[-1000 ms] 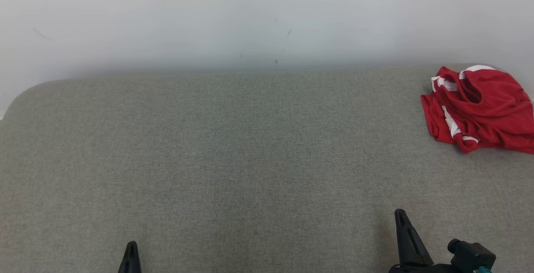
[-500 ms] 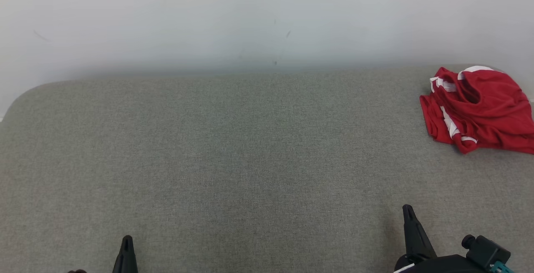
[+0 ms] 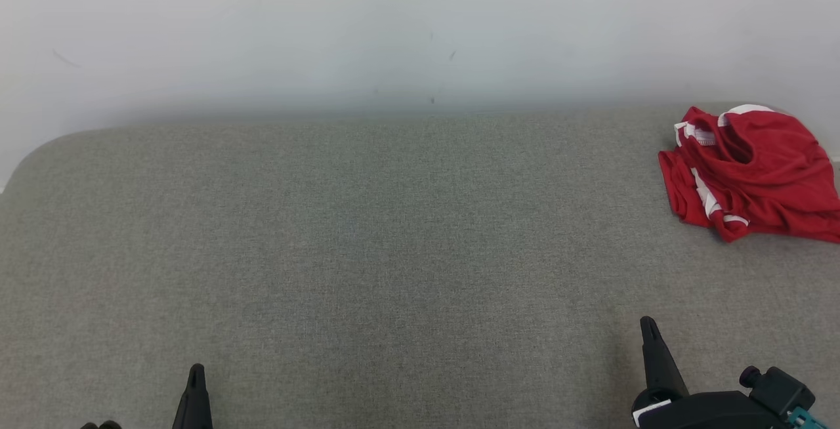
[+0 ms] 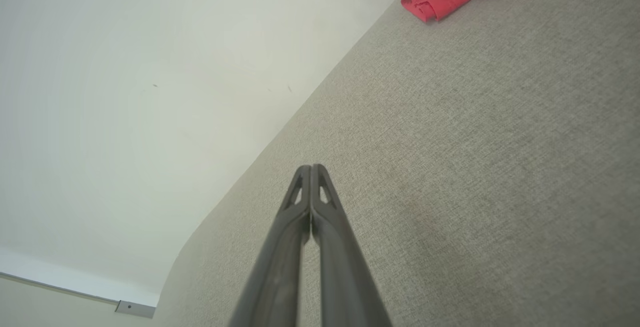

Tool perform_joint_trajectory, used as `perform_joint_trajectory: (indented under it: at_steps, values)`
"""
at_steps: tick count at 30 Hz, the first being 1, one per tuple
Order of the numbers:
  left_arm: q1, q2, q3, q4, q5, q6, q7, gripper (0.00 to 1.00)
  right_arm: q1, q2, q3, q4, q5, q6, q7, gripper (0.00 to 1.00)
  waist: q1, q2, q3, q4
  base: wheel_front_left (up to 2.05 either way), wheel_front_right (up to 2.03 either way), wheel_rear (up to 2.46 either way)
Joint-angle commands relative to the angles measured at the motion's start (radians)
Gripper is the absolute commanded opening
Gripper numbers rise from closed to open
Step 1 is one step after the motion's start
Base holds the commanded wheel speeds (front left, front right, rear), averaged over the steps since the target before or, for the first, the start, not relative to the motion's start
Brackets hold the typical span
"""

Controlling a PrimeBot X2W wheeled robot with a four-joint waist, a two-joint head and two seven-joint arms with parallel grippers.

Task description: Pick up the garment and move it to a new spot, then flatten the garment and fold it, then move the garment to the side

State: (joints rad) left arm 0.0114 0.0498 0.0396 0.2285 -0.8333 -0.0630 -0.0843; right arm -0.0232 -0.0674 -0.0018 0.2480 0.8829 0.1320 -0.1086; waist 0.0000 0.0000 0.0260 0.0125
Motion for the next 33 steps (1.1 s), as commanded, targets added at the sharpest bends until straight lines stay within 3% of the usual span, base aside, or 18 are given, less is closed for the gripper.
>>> perform_joint_trajectory:
  at_steps: [1,33]
  values:
    - [-0.029,0.001,0.007,-0.009,-0.046,-0.008,0.01,0.0,-0.025,-0.006,-0.006,-0.012,0.043,-0.001,0.009,0.0,0.0,0.0,-0.001,0.0,0.0,0.0,0.0]
    - [-0.076,0.001,0.04,0.003,-0.392,-0.036,0.099,0.0,-0.054,-0.007,-0.042,-0.01,0.376,-0.001,0.099,0.0,0.0,0.0,-0.009,-0.005,0.0,0.0,0.0]
